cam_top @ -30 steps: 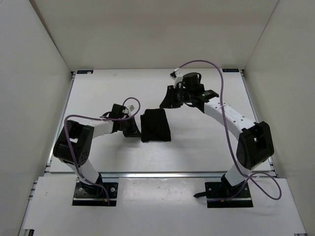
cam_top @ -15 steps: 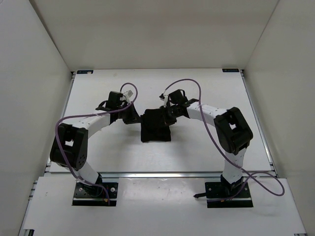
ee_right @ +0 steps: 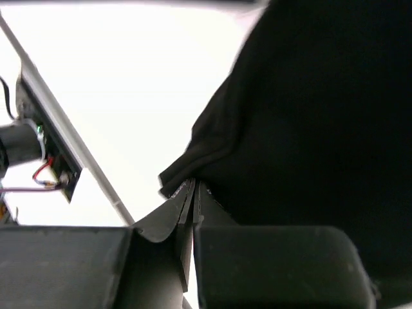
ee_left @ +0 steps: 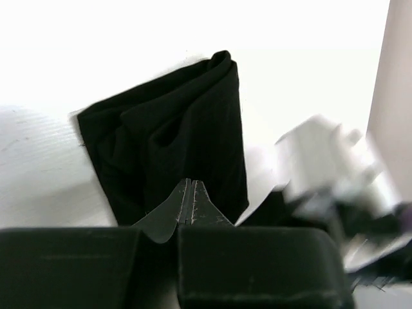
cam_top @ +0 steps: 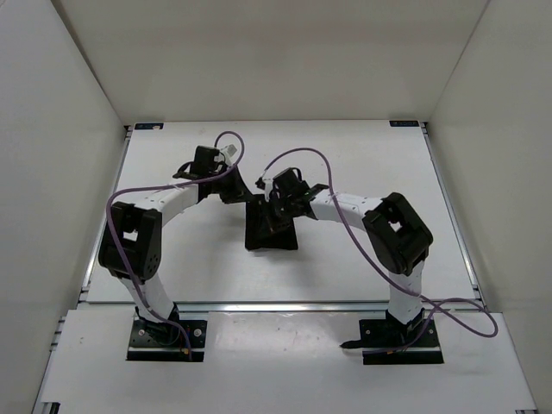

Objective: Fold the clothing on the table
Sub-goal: Fold the skirt

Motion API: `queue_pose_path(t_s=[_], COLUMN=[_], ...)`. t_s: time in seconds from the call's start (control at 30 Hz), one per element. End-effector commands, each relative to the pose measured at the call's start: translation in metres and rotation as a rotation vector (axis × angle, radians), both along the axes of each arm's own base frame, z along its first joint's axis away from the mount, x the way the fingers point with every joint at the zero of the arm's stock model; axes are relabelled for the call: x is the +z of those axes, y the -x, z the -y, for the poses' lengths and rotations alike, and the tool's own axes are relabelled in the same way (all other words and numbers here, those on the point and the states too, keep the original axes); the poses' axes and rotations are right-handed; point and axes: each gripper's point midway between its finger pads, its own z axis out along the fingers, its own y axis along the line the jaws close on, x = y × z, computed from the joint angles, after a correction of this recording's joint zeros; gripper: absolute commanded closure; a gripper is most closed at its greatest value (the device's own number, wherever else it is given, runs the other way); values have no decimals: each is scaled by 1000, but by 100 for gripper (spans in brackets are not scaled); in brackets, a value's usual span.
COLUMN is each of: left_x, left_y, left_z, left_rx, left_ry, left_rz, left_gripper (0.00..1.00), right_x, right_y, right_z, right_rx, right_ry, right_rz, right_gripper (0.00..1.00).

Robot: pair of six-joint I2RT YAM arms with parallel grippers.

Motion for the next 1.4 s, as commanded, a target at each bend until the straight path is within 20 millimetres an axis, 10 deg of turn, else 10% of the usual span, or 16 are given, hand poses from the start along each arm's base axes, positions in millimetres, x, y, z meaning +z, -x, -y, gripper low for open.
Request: queue_pose_path(t_s=[0.0, 0.23, 0.53, 0.8, 1.0, 1.27, 1.37], left_x=[10, -6, -18, -68, -47, 46, 67], left_y=[1, 6, -12, -15, -25, -21, -3], left_z=[12, 7, -4, -9, -9, -14, -24], left_rx=[-31, -40, -29, 8, -17, -60, -42], left_ry=[42, 5, -100, -234, -135, -127, -98], left_rz=[2, -27, -24, -88, -74, 140, 185], left_gripper=[100, 100, 100, 100, 92, 11, 1], right_x=[14, 6, 99, 44, 23, 36, 32], right_y=[24, 23, -27, -21, -25, -44, -48], right_z=[-17, -23, 21, 70, 89, 113, 119], right_rx=[49, 36, -144, -237, -294, -324, -316], right_ry=[-63, -32, -123, -30, -8, -53, -70], right_rz=[-15, -11, 223, 129, 78, 123, 116], right_gripper=[100, 100, 99, 100, 82, 37, 30])
